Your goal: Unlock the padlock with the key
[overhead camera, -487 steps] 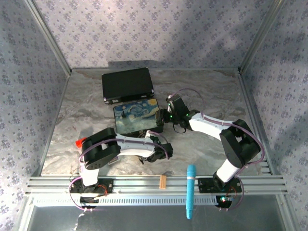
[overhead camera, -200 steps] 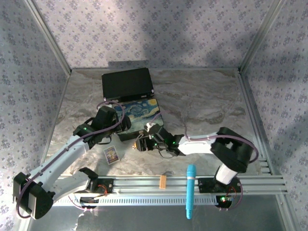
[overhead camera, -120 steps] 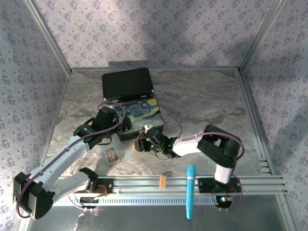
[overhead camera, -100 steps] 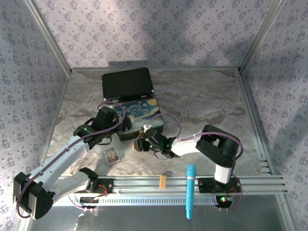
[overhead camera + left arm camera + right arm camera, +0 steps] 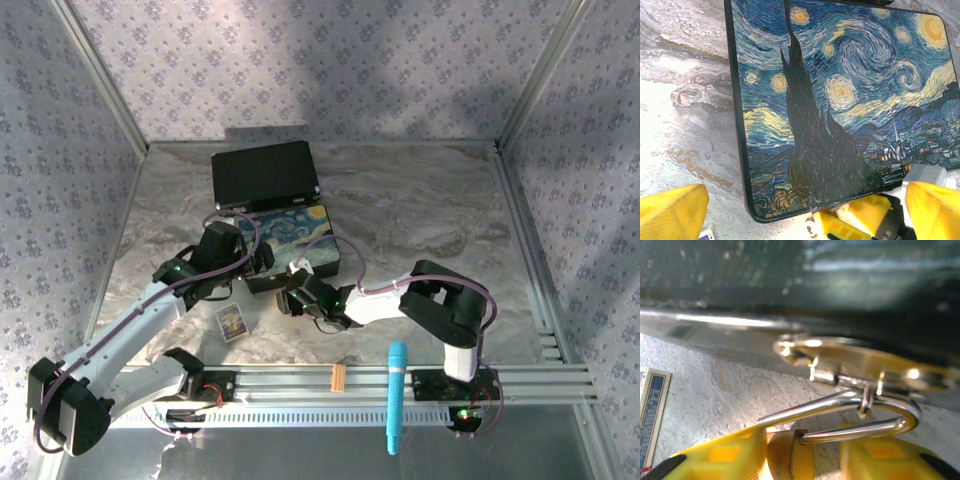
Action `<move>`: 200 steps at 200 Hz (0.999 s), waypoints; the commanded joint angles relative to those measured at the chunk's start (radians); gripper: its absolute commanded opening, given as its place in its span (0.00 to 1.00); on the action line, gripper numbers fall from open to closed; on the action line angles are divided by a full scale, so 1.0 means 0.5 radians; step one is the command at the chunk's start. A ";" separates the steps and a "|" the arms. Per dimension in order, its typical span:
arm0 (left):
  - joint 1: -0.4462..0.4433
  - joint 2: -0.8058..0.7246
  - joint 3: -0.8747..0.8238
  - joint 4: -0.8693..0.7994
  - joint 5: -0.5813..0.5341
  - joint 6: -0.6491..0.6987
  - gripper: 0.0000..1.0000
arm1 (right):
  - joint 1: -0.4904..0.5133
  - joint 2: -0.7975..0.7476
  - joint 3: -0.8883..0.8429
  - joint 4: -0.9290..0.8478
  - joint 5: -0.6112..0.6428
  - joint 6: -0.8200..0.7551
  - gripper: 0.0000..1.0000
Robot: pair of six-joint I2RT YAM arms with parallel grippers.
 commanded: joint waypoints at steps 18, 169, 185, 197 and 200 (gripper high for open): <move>0.012 -0.039 0.014 0.002 -0.052 0.048 1.00 | 0.048 0.062 -0.047 -0.173 -0.061 0.056 0.33; -0.560 0.916 0.511 -0.273 -0.693 1.400 0.96 | -0.212 0.044 -0.684 1.183 -0.441 0.519 0.03; -0.616 1.041 0.514 -0.278 -0.730 1.427 0.89 | -0.221 0.071 -0.707 1.261 -0.453 0.561 0.02; -0.680 1.115 0.501 -0.274 -0.749 1.485 0.82 | -0.231 0.092 -0.740 1.359 -0.459 0.596 0.02; -0.699 1.131 0.494 -0.273 -0.753 1.503 0.81 | -0.233 0.096 -0.747 1.383 -0.460 0.608 0.01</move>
